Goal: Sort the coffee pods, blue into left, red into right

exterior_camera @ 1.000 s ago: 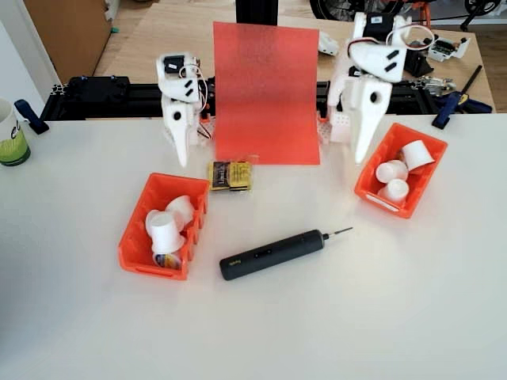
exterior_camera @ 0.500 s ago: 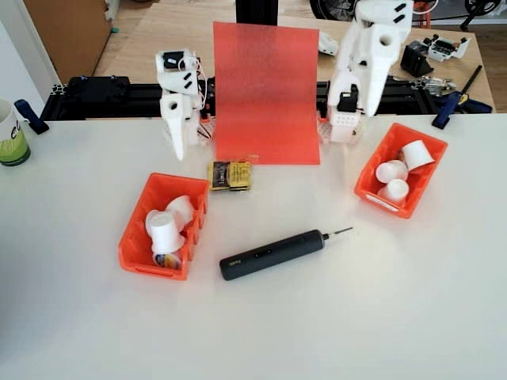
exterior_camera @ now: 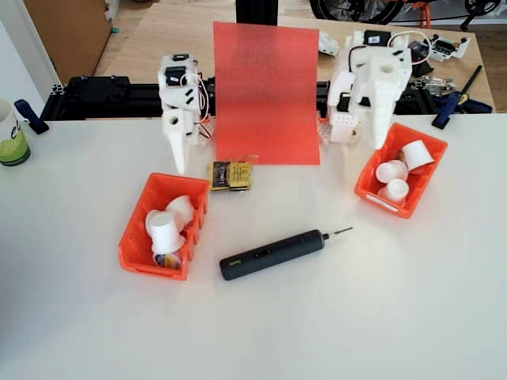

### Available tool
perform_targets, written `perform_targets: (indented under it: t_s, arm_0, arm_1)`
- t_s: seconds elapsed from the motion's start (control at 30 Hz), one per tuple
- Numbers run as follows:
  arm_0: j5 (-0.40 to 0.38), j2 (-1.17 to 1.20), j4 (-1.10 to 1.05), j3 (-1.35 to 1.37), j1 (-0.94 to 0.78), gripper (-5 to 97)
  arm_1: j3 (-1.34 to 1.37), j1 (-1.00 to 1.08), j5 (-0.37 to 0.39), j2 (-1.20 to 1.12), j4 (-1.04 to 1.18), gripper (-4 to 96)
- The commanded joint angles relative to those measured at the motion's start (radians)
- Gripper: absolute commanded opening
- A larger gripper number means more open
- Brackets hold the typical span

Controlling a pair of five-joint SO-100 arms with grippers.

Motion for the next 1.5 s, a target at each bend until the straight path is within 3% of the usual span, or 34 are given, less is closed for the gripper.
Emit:
perform_targets:
  t_s: [0.0, 0.1, 0.27, 0.37, 0.43, 0.57, 0.8, 1.0, 1.13, 1.3, 1.47]
  arm_0:
    - [0.008, -0.006, -0.02, -0.002, -0.008, -5]
    - [0.009, -0.006, -0.081, 0.023, -0.005, -5]
    - [0.009, -0.006, -0.106, 0.049, -0.006, -5]
    - [0.011, -0.006, -0.11, 0.055, -0.008, -5]
    - [0.011, -0.006, -0.112, 0.058, -0.008, -5]
    - [0.011, -0.006, -0.114, 0.058, -0.008, -5]
    - [0.008, -0.006, -0.114, 0.061, -0.009, -5]
    - [0.002, -0.006, -0.153, 0.104, -0.014, -5]
    - [0.0, -0.006, -0.296, 0.209, -0.023, -5]
    - [-0.002, -0.006, -0.344, 0.252, -0.035, -5]
    - [-0.002, -0.006, -0.164, 0.252, -0.043, -5]
  arm_1:
    - [0.005, -0.005, -0.002, 0.048, -0.015, -2.5]
    - [0.117, 0.002, -0.057, 0.044, -0.213, -2.5]
    - [0.433, -0.009, -0.051, 0.014, -0.693, -2.5]
    - [0.785, -0.012, -0.025, 0.135, -0.943, -2.5]
    - [1.04, -0.031, 0.014, 0.308, -0.974, -2.5]
    - [1.259, -0.035, -0.011, 0.643, -0.753, -2.5]
    - [1.465, -0.106, 0.046, 1.143, -0.35, -2.5]
    - [1.756, -0.11, 0.017, 1.532, -0.241, -2.5]
    - [1.922, -0.109, -0.011, 1.782, -0.12, -2.5]
    - [2.025, -0.103, -0.006, 1.911, 0.043, -2.5]
    - [2.023, -0.106, 0.038, 1.911, 0.252, -2.5]
